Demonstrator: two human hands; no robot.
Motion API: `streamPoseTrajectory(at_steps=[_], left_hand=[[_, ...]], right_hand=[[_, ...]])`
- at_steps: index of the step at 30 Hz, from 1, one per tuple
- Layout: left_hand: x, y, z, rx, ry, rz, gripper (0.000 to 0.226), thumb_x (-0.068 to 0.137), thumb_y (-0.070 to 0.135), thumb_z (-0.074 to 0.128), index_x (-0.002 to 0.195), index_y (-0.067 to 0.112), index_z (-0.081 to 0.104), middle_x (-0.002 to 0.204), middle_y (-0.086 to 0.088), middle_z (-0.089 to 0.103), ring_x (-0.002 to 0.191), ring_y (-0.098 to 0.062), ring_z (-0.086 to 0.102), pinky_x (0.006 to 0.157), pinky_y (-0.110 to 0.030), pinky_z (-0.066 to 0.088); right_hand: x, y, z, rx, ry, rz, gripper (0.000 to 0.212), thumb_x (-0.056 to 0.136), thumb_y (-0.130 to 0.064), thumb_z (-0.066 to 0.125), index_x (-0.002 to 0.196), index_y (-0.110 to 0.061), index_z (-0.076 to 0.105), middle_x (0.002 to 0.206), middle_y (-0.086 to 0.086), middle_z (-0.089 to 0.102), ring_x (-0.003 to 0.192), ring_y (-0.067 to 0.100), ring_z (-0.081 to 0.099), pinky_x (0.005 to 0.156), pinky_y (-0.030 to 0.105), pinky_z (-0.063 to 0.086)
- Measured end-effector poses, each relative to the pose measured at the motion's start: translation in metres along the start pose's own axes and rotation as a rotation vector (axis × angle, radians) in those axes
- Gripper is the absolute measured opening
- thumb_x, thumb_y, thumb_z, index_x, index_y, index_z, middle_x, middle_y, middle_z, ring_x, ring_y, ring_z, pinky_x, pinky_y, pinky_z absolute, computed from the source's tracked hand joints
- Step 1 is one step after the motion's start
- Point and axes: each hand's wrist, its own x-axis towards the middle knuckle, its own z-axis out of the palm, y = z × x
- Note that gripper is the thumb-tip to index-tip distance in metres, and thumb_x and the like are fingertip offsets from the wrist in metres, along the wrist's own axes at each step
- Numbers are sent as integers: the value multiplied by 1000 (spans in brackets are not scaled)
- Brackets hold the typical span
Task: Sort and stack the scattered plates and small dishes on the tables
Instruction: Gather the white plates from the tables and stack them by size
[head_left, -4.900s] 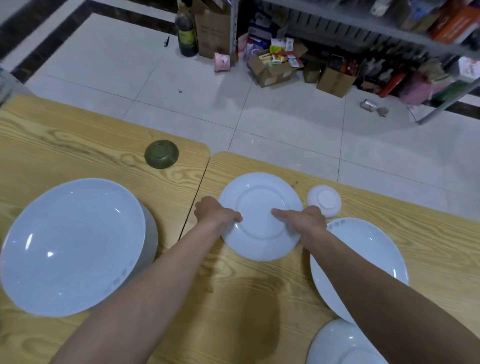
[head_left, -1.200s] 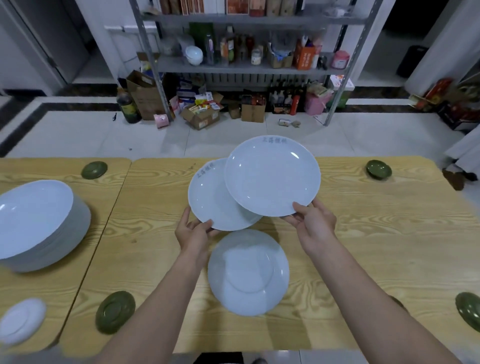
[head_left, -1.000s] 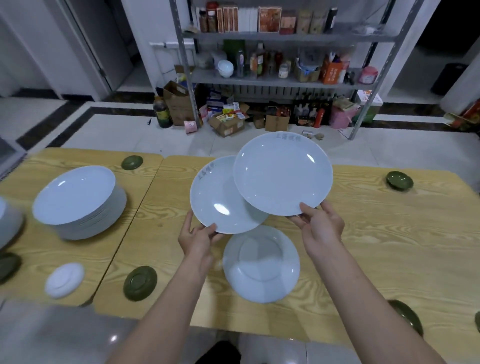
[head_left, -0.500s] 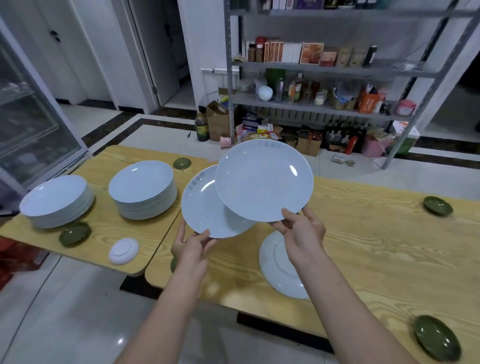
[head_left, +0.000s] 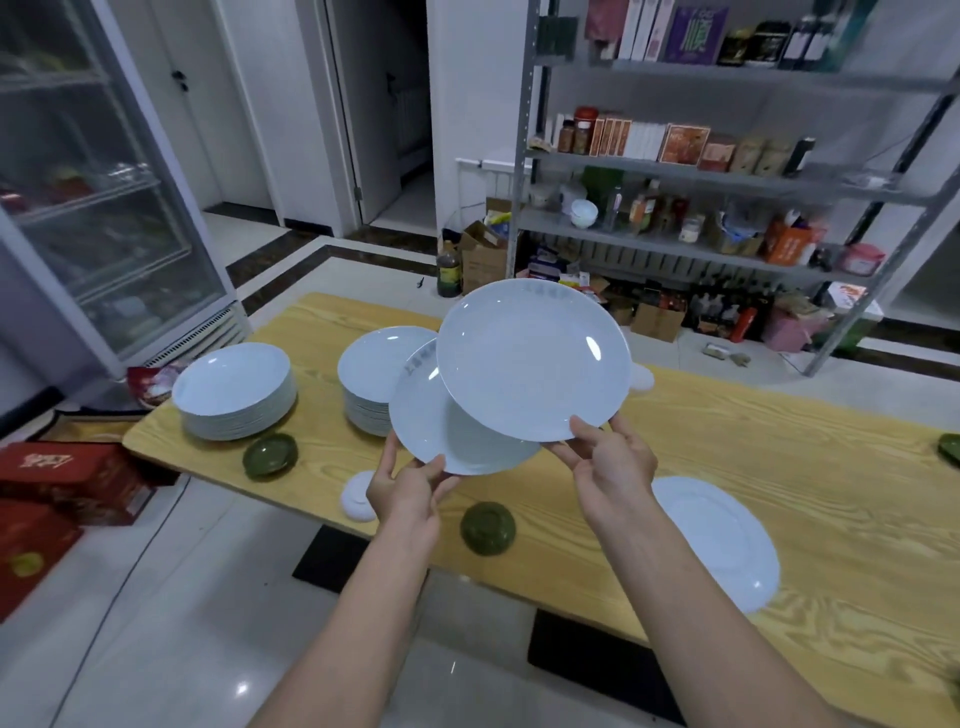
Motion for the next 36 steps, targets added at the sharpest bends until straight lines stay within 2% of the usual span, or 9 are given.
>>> streamPoseTrajectory(at_steps=[4,7,10,14,17,22,25,32,36], left_hand=[[18,24,-12,9,18,4,74,82,-20,62,141,23,51,67,6,74,65,-18,74,52,-30,58],[37,37,-15,8,36,-6,73,82,-19,64,141,24,52,84,-2,75,68,-21,74,53,-31,59],[63,46,-11,37,51,19,74,81,-18,66,142,22,50,103,-8,72,72,-20,74,56,-31,60],[96,54,-5,55,91,40,76,79,-18,67,142,22,51,99,-3,71,70,-17,74,59,-32,60],[124,60,2,49,116,40,77,80,-20,65,143,20,49,107,-8,71,68,-18,74,55,-32,60],[166,69,10,99,208,35,77,80,-20,64,144,21,48,126,-15,65,85,-27,70,55,-33,61],[187,72,12,129,250,25,77,80,-21,64,143,20,49,130,-15,62,88,-28,69,54,-32,60],[230,76,9,204,227,-34,76,81,-20,64,144,21,48,141,-15,54,98,-35,68,63,-40,62],[246,82,6,264,209,-63,78,80,-20,64,145,19,47,143,-15,52,101,-36,66,59,-36,62]], right_hand=[[4,16,18,11,15,-1,57,85,17,62,138,-2,51,115,11,70,80,25,75,62,42,61],[14,25,31,4,22,7,58,85,18,61,138,-1,50,111,11,70,79,27,75,64,45,61],[34,33,45,-2,29,18,59,84,19,60,139,-1,50,108,11,70,87,30,72,65,46,61],[65,47,64,-6,14,33,56,85,19,60,137,1,51,99,7,72,92,30,71,60,41,61],[93,58,81,-16,9,68,56,84,19,60,136,0,52,97,4,72,94,30,71,63,40,62],[131,74,104,-35,12,110,58,85,19,59,139,0,50,109,11,70,96,30,70,57,36,61],[148,82,112,-45,42,120,60,84,20,59,140,-1,50,111,10,70,98,32,70,57,36,60],[173,102,124,-53,107,103,57,82,21,60,135,0,54,107,10,71,91,29,71,58,40,60],[179,116,128,-47,130,94,58,82,21,59,136,0,53,111,10,71,93,30,71,61,41,60]])
